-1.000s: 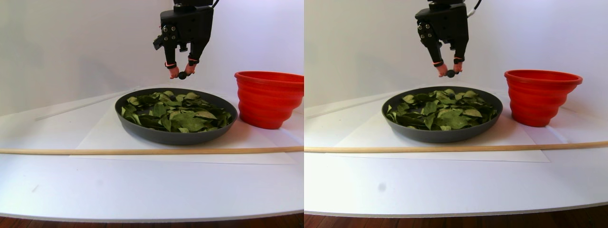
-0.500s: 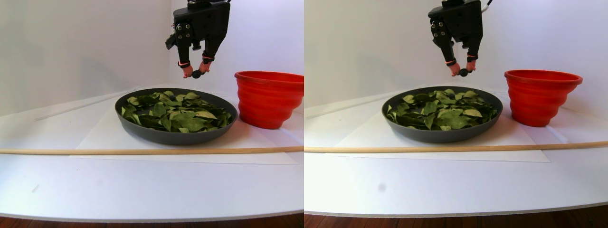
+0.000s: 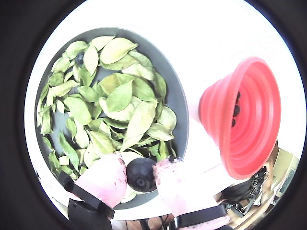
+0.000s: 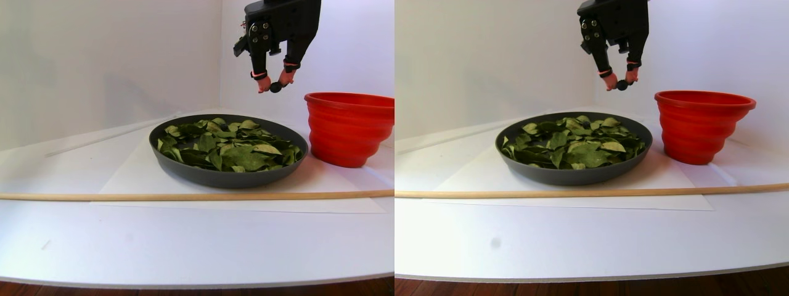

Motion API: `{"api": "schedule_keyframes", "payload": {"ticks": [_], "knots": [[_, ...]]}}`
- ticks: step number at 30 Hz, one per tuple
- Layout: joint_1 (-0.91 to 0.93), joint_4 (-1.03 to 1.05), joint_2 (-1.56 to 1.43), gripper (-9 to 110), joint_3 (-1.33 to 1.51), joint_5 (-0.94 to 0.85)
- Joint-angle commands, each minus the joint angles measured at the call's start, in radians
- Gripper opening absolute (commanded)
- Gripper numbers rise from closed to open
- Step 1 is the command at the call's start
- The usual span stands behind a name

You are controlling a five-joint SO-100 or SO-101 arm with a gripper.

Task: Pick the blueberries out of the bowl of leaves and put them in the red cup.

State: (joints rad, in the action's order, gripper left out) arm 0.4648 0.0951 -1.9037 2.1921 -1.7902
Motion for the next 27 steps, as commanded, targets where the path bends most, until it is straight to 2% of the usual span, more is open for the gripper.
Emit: {"api": "schedule_keyframes", "payload": {"ticks": [1,27], "knots": [[0.043,0.002,-0.121,9,-0.071,-0.009],[0.189,0.002,-0.058,10,-0.193,-0.023]]}}
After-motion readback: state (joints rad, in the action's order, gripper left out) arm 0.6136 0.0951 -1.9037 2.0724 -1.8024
